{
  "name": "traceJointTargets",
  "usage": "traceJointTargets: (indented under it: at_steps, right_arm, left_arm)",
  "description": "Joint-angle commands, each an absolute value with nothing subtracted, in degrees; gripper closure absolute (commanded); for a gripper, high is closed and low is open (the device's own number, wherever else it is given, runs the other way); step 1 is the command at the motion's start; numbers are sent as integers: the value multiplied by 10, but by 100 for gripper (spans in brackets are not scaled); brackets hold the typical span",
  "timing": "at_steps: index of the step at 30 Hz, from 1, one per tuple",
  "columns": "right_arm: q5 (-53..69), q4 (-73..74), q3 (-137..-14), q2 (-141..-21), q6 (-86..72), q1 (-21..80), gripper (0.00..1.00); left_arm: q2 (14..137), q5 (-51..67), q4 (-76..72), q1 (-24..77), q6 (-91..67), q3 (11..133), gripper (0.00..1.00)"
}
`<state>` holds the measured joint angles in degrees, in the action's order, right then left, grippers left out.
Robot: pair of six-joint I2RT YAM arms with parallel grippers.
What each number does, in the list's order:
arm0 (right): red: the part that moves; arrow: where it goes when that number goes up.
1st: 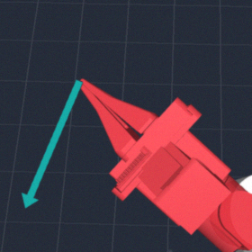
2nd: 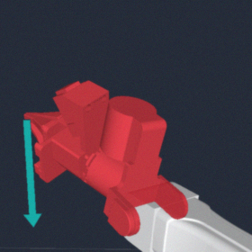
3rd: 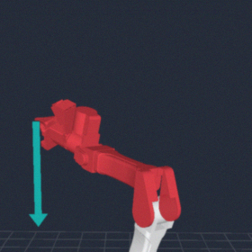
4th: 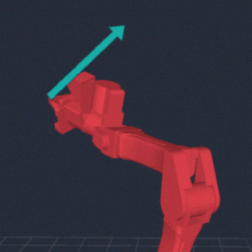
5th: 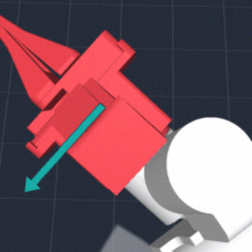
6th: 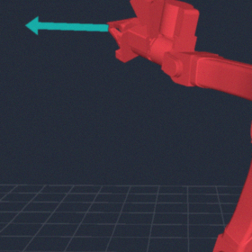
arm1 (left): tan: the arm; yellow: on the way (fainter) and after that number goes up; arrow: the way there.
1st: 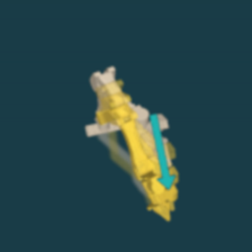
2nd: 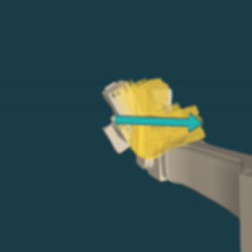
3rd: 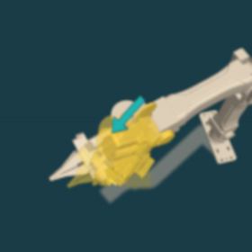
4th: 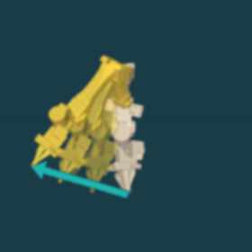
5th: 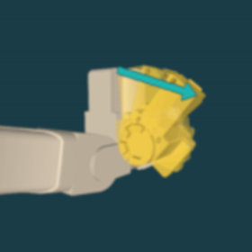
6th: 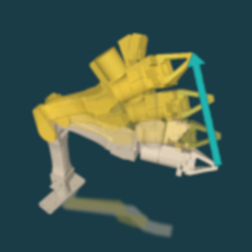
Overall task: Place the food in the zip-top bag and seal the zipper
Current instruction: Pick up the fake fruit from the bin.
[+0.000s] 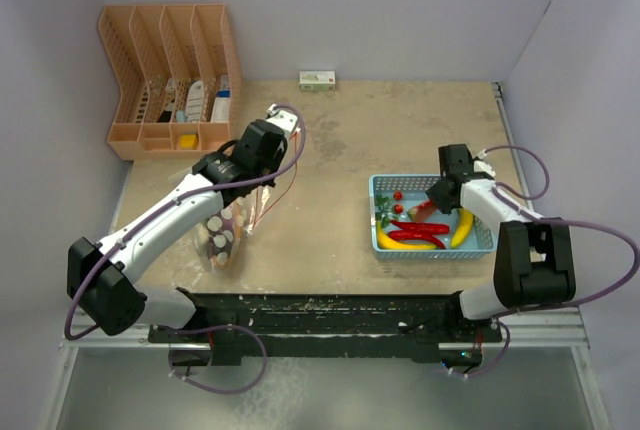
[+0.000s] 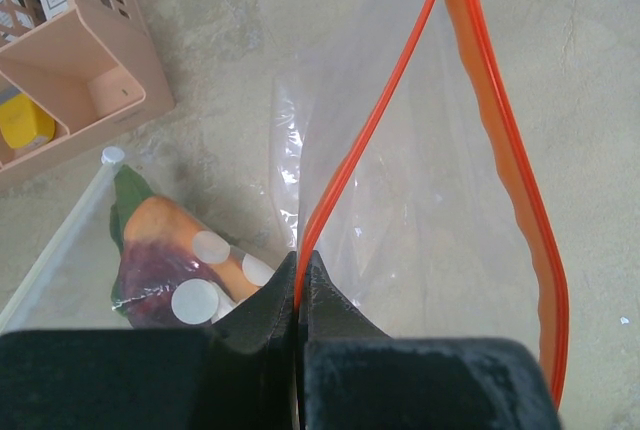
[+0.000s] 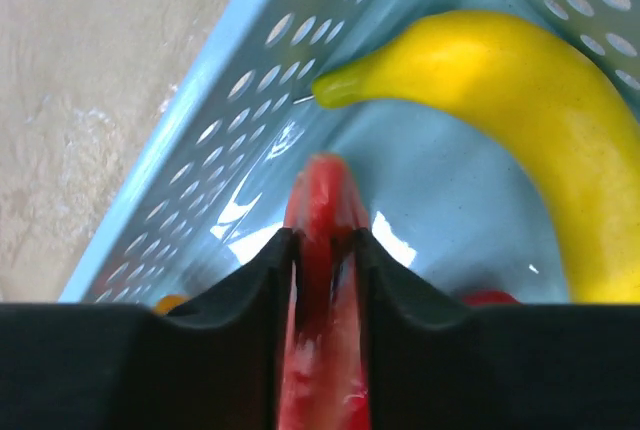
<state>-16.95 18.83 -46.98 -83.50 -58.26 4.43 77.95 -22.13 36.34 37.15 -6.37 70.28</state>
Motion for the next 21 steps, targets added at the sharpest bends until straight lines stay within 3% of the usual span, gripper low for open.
traceJointTargets:
  at_steps: [1,4,11,16,21]
  right_arm:
    - [-212,166,-468,-846,-589,42,78]
    - [-214,166,-464,-840,-586,42,100]
    - [-219,202,-448,-724,-559,42,100]
    - [-117,163,-428,-578,-503,48,100]
    - [-70,144,-466,-554,-492,158,100]
  left_arm:
    - [760,-217,348,369,-56,697,100]
    - [760,-218,351,369,-56,696,100]
    - [761,-221,354,368,-56,695,100]
    - [760,-226,358,369,-55,695,100]
    - [759,-223,357,369,-59,695,100]
